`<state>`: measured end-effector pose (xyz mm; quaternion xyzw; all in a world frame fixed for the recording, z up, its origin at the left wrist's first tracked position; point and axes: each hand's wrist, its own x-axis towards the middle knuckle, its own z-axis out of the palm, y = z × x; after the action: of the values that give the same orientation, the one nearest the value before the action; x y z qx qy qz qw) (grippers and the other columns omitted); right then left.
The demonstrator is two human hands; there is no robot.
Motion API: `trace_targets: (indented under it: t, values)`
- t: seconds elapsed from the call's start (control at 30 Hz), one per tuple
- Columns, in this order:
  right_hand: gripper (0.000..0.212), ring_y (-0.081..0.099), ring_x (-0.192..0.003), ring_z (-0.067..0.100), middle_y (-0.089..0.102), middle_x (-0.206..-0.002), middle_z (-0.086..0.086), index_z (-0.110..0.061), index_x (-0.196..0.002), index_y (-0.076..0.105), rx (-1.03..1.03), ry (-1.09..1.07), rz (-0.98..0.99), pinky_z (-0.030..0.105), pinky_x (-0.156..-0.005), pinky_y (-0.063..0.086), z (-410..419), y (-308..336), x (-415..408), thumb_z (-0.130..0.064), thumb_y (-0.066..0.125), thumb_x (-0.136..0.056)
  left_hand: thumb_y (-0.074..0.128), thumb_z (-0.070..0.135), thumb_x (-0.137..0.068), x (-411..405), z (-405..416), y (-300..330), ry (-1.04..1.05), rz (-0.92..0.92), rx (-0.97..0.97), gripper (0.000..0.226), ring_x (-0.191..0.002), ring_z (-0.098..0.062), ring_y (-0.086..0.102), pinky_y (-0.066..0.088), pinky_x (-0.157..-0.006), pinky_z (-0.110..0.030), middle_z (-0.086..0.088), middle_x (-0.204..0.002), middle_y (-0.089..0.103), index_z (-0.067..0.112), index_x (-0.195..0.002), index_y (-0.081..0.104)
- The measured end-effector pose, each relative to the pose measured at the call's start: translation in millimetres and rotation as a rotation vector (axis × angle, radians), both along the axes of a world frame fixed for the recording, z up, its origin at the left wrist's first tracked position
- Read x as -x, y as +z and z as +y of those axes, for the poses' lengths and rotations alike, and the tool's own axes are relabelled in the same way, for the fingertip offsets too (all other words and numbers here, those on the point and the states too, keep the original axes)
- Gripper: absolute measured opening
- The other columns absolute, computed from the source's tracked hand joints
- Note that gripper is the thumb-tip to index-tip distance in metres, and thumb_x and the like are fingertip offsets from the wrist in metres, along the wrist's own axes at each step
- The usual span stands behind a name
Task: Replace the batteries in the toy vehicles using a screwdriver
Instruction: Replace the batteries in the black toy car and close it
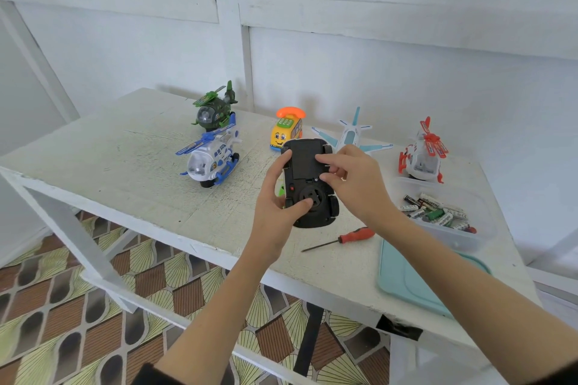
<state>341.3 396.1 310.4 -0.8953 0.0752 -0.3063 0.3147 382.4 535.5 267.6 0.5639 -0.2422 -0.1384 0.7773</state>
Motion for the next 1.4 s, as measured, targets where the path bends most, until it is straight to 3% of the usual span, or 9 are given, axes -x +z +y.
trace_targets:
  t: [0.13, 0.5, 0.63, 0.73, 0.9, 1.03, 1.13, 1.3, 1.4]
  values:
    - [0.035, 0.044, -0.068, 0.0, 0.05, -0.082, 0.0, -0.011, -0.112, 0.068, -0.018, 0.007, 0.026, 0.003, -0.067, 0.037, -2.4, 0.4, 0.5, -0.008, 0.072, -0.077, 0.057, -0.021, -0.083, 0.1, -0.1, 0.3, 0.003, -0.001, 0.002, 0.077, -0.093, -0.023, 0.071, 0.06, -0.076, -0.036, 0.033, -0.108, 0.065, 0.031, -0.137, 0.042]
    - [0.036, 0.046, -0.064, 0.002, 0.052, -0.083, 0.002, -0.012, -0.113, 0.066, -0.008, 0.091, 0.057, 0.006, -0.067, 0.038, -8.4, -3.6, 0.2, -0.002, 0.069, -0.078, 0.06, -0.021, -0.081, -3.2, 3.7, -5.1, 0.004, 0.011, 0.0, 0.077, -0.096, -0.026, 0.07, 0.059, -0.076, -0.034, 0.033, -0.11, 0.064, 0.035, -0.133, 0.046]
    - [0.022, 0.052, -0.067, 0.008, 0.058, -0.079, 0.0, -0.01, -0.095, 0.072, 0.011, 0.168, -0.008, 0.014, -0.064, 0.043, -18.0, -9.5, 12.8, 0.004, 0.065, -0.08, 0.067, -0.011, -0.074, -6.3, 13.4, -11.2, 0.023, 0.02, 0.0, 0.077, -0.095, -0.022, 0.071, 0.058, -0.073, -0.031, 0.034, -0.117, 0.061, 0.04, -0.13, 0.049]
    - [0.021, 0.055, -0.067, 0.015, 0.059, -0.081, -0.001, -0.01, -0.09, 0.071, 0.008, 0.168, 0.126, 0.013, -0.064, 0.044, -30.8, -21.0, 20.3, 0.006, 0.067, -0.077, 0.061, -0.021, -0.08, -7.4, 18.2, -16.3, 0.041, 0.028, -0.015, 0.078, -0.094, -0.019, 0.072, 0.058, -0.072, -0.029, 0.035, -0.117, 0.061, 0.035, -0.133, 0.047]
    - [0.027, 0.055, -0.083, 0.016, 0.06, -0.096, 0.0, -0.012, -0.103, 0.07, 0.205, 0.247, 0.61, 0.005, -0.066, 0.036, -53.7, -49.4, 24.8, -0.004, 0.07, -0.078, 0.057, -0.023, -0.082, -8.3, 20.5, -18.9, 0.039, 0.024, -0.016, 0.077, -0.093, -0.017, 0.072, 0.058, -0.072, -0.028, 0.024, -0.128, 0.053, 0.034, -0.133, 0.046]
    - [0.034, 0.051, -0.1, 0.022, 0.061, -0.113, 0.006, -0.014, -0.115, 0.066, 0.365, 0.195, 0.745, 0.023, -0.084, 0.036, -63.7, -74.8, 22.6, -0.007, 0.066, -0.082, 0.058, -0.022, -0.082, -10.8, 19.5, -20.6, 0.034, 0.038, -0.03, 0.077, -0.094, -0.016, 0.071, 0.058, -0.072, -0.028, 0.035, -0.117, 0.059, 0.037, -0.13, 0.047]
    - [0.026, 0.047, -0.1, 0.023, 0.062, -0.108, 0.004, -0.017, -0.107, 0.07, 0.394, 0.18, 0.755, 0.031, -0.089, 0.037, -68.9, -86.2, 22.3, -0.01, 0.065, -0.082, 0.058, -0.021, -0.082, -11.5, 20.6, -21.1, 0.035, 0.041, -0.03, 0.076, -0.095, -0.016, 0.071, 0.058, -0.072, -0.029, 0.029, -0.123, 0.058, 0.037, -0.13, 0.047]
    - [0.012, 0.042, -0.088, 0.013, 0.064, -0.094, -0.005, -0.019, -0.09, 0.069, 0.34, 0.123, 0.707, 0.026, -0.08, 0.041, -68.0, -81.4, 25.6, -0.014, 0.065, -0.081, 0.058, -0.022, -0.081, -12.6, 25.0, -18.7, 0.042, 0.041, -0.014, 0.079, -0.093, -0.018, 0.072, 0.058, -0.073, -0.03, 0.018, -0.134, 0.051, 0.039, -0.13, 0.048]
    - [0.011, 0.059, -0.083, 0.018, 0.069, -0.083, -0.002, -0.012, -0.083, 0.063, -0.015, 0.174, 0.601, 0.013, -0.073, 0.042, -66.3, -62.5, 32.2, -0.002, 0.064, -0.08, 0.057, -0.023, -0.081, -17.6, 30.7, -14.3, 0.057, 0.037, 0.018, 0.078, -0.093, -0.016, 0.072, 0.058, -0.072, -0.029, 0.014, -0.135, 0.053, 0.037, -0.129, 0.048]
